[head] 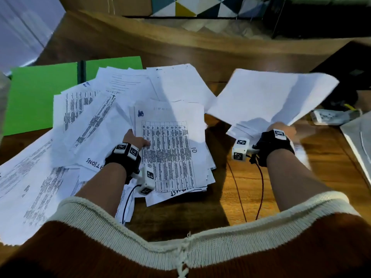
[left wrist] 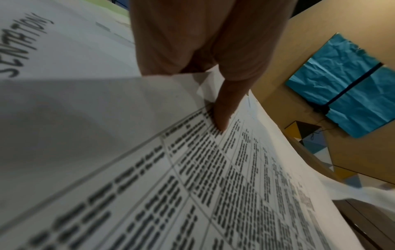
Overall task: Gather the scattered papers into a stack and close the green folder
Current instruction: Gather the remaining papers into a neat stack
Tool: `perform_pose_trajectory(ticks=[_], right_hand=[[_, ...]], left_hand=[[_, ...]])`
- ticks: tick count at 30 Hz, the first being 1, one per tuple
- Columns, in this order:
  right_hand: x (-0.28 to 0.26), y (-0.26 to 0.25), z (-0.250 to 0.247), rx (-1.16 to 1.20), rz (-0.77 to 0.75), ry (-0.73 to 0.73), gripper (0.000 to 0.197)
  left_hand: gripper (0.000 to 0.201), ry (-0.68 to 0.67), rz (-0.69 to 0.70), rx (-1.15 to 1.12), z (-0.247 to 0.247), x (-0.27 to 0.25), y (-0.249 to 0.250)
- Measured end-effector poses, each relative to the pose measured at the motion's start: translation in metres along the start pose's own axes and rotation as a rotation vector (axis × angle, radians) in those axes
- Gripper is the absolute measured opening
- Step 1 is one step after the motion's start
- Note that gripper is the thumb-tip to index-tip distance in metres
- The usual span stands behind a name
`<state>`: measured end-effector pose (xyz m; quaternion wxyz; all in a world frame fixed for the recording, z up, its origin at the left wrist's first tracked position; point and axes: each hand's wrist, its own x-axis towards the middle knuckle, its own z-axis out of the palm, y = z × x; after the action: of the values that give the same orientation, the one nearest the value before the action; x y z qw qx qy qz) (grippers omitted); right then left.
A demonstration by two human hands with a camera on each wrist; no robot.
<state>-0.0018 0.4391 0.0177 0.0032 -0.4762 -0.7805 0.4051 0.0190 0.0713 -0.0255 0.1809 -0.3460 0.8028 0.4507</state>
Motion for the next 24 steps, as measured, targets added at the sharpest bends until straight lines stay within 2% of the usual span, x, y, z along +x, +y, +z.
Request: perform_pose_trajectory(ticks=[2, 5, 8, 12, 14, 18, 21, 24], right_hand=[[-0.009, 0.004, -0.009, -0.202, 0.004, -0.023, 0.032], [-0.029, -0.004, -0.015, -0.481, -0.112, -0.121, 0.024], [-0.044, -0.016, -0.005, -0.598, -0.209, -0.2, 0.029], [-0.075, -0.009, 0.032, -0.59, -0.247, -0.36, 0.037], [-0.091, 0.001, 0.055, -0.604, -0.243, -0.45, 0.034], [-0.122, 0.018, 0.088, -0.579, -0.238, -0.532, 0.032], [-0.134, 0.028, 0.104, -0.482, -0.187, -0.65, 0.038], [-0.124, 0.037, 0.114, -0.453, -0.182, -0.667, 0.044]], left_hand=[[0.057, -0.002, 0.004, 0.001, 0.0, -0.003, 0.0], [0.064, -0.005, 0.009, 0.011, 0.0, -0.009, 0.0], [0.061, -0.001, 0.014, 0.01, 0.0, -0.008, -0.003], [0.074, -0.019, -0.017, -0.02, 0.001, -0.005, -0.011], [0.087, -0.056, -0.046, -0.114, 0.002, -0.003, -0.017], [0.111, -0.149, -0.124, -0.336, 0.001, -0.006, -0.019], [0.111, -0.145, -0.125, -0.265, -0.001, -0.006, -0.018], [0.104, -0.122, -0.107, -0.17, -0.002, -0.006, -0.017]])
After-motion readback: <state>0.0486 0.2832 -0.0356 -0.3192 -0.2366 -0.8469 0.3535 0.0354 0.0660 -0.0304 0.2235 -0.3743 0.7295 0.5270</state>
